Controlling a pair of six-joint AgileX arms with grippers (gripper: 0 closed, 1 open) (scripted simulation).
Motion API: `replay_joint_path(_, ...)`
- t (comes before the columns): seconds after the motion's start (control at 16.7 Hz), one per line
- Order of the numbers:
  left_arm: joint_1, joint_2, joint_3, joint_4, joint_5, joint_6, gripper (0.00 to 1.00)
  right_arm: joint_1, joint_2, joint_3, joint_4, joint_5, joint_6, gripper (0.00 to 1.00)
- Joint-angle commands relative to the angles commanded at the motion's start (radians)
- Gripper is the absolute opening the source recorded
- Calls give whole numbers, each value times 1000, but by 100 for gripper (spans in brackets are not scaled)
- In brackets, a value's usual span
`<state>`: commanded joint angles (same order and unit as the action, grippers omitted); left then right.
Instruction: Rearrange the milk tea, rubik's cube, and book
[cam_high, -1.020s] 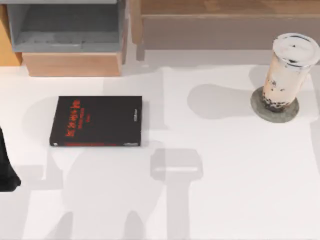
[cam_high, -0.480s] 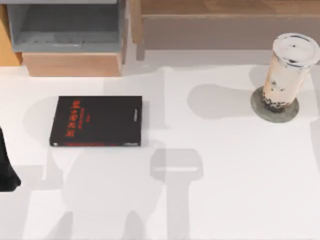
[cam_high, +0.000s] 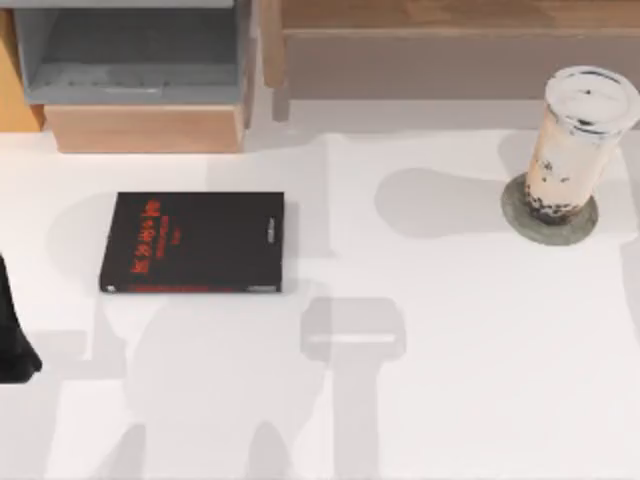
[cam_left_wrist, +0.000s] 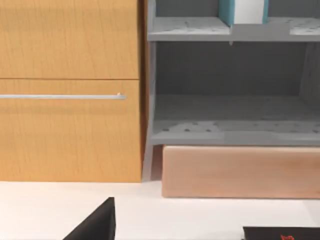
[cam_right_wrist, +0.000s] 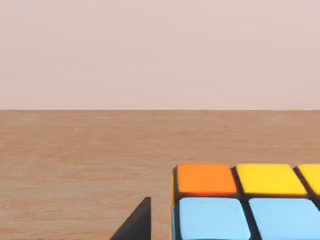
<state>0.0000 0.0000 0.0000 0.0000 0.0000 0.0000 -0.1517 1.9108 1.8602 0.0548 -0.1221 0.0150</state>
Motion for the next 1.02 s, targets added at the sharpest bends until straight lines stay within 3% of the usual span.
replay_joint_path(0.6, 0, 0, 0, 0, 0, 0, 100, 0, -3, -4, 0, 0, 0, 100)
replay_joint_path(1.02, 0, 0, 0, 0, 0, 0, 100, -8, -115, -148, 33, -9, 1, 100)
